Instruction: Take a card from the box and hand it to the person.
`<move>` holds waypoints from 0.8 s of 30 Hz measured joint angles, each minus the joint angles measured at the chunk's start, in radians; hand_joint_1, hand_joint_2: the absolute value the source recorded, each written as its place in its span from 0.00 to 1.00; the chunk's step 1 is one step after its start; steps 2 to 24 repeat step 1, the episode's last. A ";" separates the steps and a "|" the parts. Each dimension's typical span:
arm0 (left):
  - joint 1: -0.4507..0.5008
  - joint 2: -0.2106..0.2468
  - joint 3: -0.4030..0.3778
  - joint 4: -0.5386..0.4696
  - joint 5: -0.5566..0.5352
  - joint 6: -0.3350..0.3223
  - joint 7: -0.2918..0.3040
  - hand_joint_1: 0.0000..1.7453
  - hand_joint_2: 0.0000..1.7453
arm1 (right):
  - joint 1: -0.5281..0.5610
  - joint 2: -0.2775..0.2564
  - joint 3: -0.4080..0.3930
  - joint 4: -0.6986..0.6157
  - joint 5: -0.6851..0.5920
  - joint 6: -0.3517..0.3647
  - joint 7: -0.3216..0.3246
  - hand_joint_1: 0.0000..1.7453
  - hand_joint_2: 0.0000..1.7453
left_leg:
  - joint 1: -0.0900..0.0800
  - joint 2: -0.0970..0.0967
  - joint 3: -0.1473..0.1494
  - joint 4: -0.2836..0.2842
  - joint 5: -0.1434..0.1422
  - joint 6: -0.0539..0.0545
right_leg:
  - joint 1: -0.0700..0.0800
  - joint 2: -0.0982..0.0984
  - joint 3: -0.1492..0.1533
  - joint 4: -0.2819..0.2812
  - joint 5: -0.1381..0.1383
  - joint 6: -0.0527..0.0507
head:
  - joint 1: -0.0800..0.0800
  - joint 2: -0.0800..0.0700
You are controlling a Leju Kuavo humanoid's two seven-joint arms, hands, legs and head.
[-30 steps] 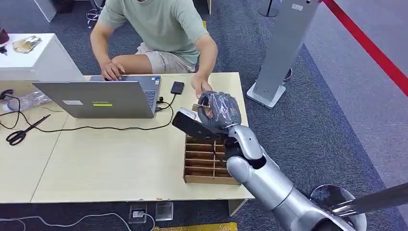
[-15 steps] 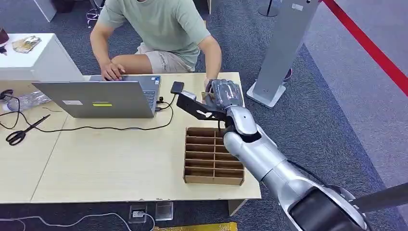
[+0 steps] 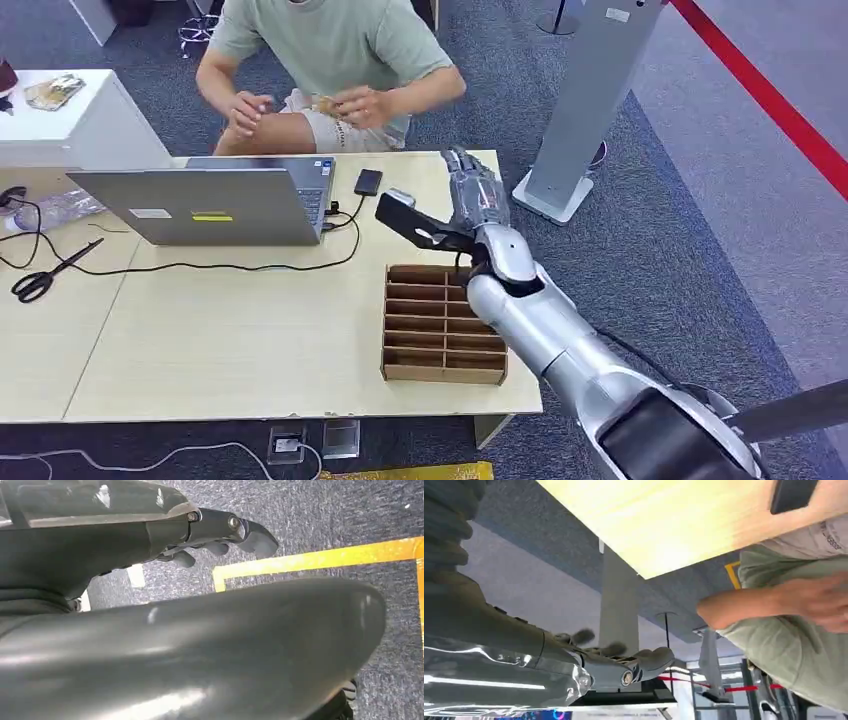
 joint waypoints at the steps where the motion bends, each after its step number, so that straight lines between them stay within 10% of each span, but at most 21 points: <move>1: 0.002 0.000 -0.001 0.000 0.004 0.001 0.000 0.00 0.00 | 0.007 -0.007 -0.008 -0.017 -0.010 -0.006 0.000 0.00 1.00 | 0.000 0.000 0.000 0.000 0.000 0.000 | 0.000 0.000 0.000 0.000 0.000 0.000 | 0.001 0.000; 24: 0.002 0.000 -0.001 0.000 0.004 0.001 0.000 0.00 0.00 | 0.007 -0.007 -0.008 -0.017 -0.010 -0.006 0.000 0.00 1.00 | 0.000 0.000 0.000 0.000 0.000 0.000 | 0.000 0.000 0.000 0.000 0.000 0.000 | 0.001 0.000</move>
